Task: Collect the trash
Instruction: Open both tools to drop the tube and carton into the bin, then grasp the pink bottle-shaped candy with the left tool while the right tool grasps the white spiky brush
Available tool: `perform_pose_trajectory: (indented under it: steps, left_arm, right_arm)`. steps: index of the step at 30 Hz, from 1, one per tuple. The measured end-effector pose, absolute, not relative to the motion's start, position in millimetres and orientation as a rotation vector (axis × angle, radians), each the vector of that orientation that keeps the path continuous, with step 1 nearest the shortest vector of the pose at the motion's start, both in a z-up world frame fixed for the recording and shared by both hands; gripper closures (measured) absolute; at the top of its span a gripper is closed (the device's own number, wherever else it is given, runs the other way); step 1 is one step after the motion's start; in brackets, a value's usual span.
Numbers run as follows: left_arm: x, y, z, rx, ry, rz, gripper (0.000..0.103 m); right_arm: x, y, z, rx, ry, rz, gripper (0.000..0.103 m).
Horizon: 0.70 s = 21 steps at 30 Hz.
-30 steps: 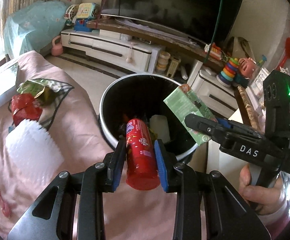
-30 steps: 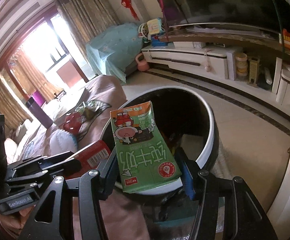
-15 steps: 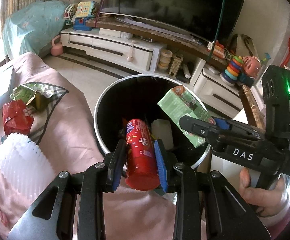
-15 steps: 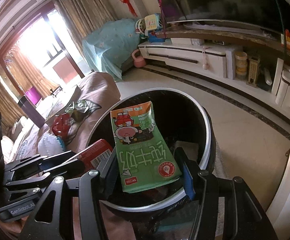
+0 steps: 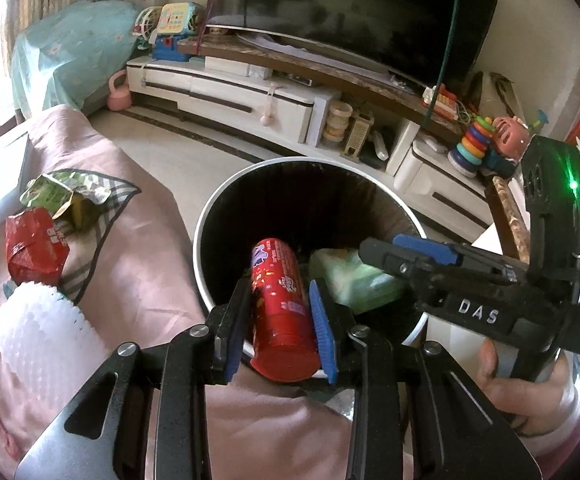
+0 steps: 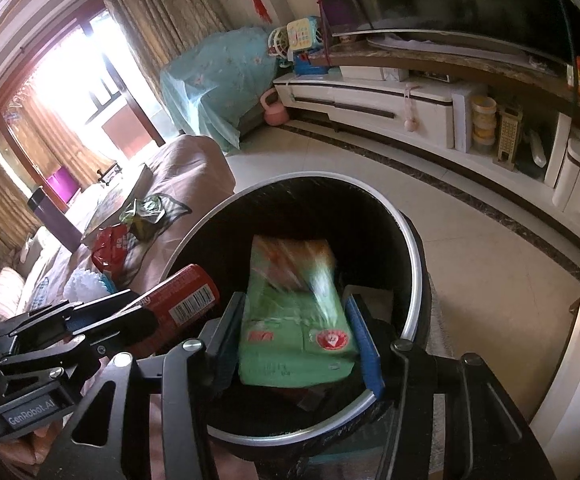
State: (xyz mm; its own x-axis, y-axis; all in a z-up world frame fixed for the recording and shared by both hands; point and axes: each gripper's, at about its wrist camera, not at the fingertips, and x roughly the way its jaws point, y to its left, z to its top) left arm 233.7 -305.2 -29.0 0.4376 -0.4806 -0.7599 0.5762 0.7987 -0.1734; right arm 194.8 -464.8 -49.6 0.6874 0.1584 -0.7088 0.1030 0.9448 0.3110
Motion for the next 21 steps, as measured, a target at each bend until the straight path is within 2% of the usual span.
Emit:
perform_pose_trajectory:
  steps: [1,2,3,6,9,13,21]
  left_arm:
    - [233,-303,-28,0.114,0.905,-0.652,0.053]
    - [231,-300,-27,0.108,0.897,-0.642,0.039]
    - [228,-295,-24,0.102,0.881,-0.634,0.035]
    - [220,-282,-18,0.099,0.854,-0.623,0.032]
    - [211,-266,-15,0.09,0.835,-0.601,0.028]
    - [203,-240,-18,0.066,0.837,-0.568,0.027]
    - [187,-184,-32,0.004,0.864,-0.492,0.027]
  right_arm:
    - [195,-465,-49,0.344,0.813,0.031,0.049]
    - [194,-465,-48,0.347,0.808,0.033,0.049]
    - [193,-465,-47,0.348,0.806,0.039,0.049]
    - [190,-462,-46,0.357,0.796,0.045,0.043]
    - [185,-456,-45,0.37,0.785,0.051,0.033]
    - [174,-443,-41,0.389,0.757,0.071,0.019]
    - [157,-405,-35,0.386,0.733,0.13,0.013]
